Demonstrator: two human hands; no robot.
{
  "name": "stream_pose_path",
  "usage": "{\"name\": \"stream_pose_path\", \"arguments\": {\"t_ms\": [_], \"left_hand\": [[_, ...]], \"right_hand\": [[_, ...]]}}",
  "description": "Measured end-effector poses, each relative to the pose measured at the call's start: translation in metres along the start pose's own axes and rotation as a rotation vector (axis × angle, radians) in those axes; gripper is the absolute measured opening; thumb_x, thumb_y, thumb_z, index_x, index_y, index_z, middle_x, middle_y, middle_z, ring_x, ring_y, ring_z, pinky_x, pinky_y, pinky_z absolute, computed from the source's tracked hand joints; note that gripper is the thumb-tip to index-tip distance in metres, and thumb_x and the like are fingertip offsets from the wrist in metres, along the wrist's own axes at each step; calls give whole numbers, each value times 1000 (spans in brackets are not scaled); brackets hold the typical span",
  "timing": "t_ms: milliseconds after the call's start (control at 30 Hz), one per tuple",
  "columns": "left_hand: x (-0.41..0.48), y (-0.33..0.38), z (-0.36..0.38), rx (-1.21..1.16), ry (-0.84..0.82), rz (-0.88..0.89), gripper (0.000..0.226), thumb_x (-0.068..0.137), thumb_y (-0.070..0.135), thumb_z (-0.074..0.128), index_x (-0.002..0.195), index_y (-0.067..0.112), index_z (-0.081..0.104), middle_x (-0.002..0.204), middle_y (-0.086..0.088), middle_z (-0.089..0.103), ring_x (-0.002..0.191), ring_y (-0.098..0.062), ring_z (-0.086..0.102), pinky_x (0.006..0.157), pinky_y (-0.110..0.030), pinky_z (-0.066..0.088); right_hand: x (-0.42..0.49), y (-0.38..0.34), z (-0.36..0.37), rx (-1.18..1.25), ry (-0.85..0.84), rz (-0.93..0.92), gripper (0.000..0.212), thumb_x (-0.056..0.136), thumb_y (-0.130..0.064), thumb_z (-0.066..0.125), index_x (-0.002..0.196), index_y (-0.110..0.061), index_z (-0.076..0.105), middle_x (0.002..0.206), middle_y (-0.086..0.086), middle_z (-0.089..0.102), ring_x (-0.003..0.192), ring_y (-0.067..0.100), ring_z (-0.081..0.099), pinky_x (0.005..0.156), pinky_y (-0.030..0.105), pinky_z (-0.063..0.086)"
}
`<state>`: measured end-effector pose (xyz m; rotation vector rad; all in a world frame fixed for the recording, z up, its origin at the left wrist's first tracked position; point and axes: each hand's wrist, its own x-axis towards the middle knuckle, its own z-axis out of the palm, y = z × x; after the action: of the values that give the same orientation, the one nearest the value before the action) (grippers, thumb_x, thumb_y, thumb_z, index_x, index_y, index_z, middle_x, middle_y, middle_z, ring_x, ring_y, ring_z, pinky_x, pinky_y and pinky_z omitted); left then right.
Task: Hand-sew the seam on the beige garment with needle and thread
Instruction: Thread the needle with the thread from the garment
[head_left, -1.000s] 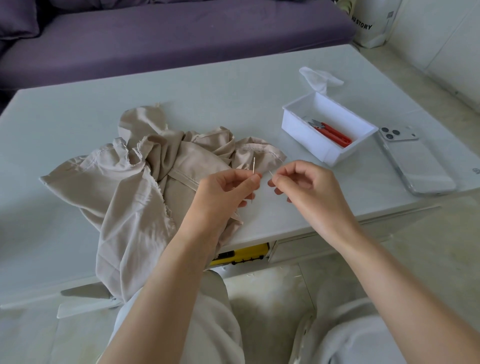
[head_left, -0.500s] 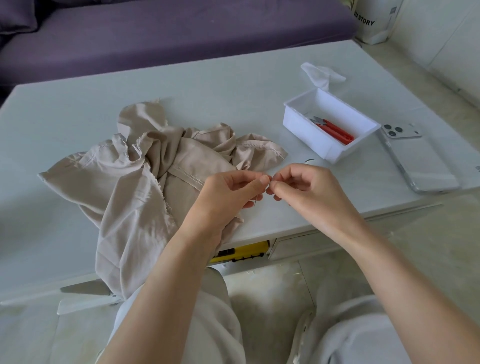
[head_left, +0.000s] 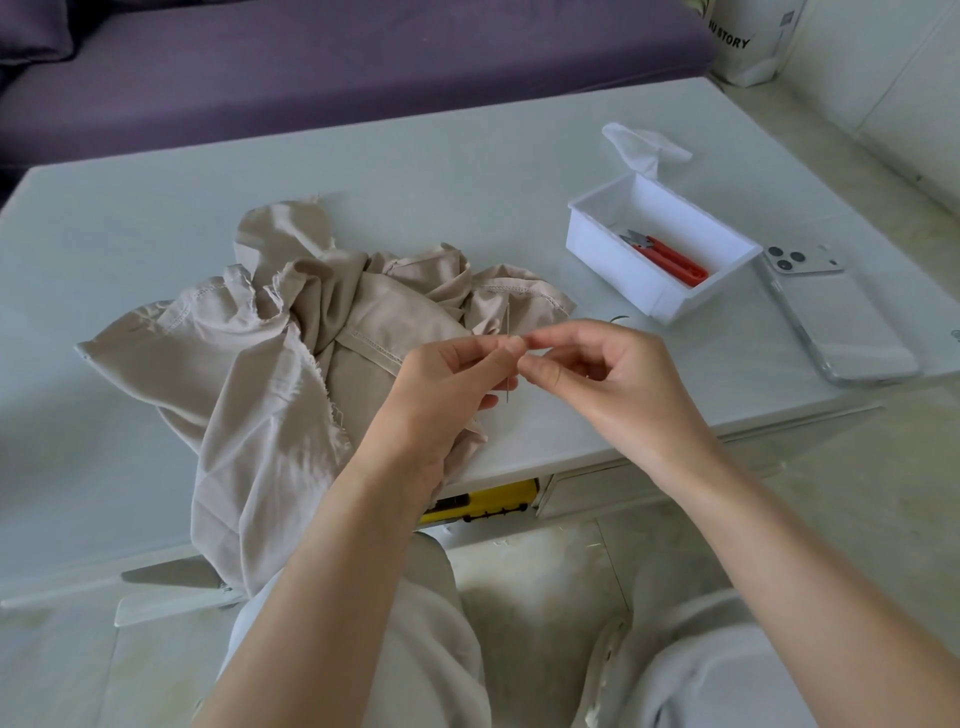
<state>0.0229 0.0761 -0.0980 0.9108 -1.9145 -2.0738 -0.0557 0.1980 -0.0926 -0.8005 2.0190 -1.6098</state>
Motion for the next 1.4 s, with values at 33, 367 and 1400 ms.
{"name": "stream_pose_path", "arguments": {"t_ms": [33,367,1400], "left_hand": [[0,0,0,-3,1,-1,14,88,27,64,85,16,72,76,0,64,77,-8,57,73,-21,44],[-6,-1,0,-65,-34,34,11,84,24,67,92,17,71,72,6,67,79,-8,63,78,-23,47],[-15,6,6,-85,-47,0,10,63,36,72,69,28,75,77,5,73,71,1,59,58,-8,43]], "right_hand": [[0,1,-1,3,23,-6,12,76,-28,73,88,-27,71,72,-12,71,72,2,66,72,16,51],[0,-3,-4,32,176,14,8,82,-20,70,76,-25,70,68,-10,70,58,6,66,53,14,45],[-8,-10,6,124,266,-60,16,84,-7,66,74,-19,67,64,-5,70,64,10,68,48,22,50]]}}
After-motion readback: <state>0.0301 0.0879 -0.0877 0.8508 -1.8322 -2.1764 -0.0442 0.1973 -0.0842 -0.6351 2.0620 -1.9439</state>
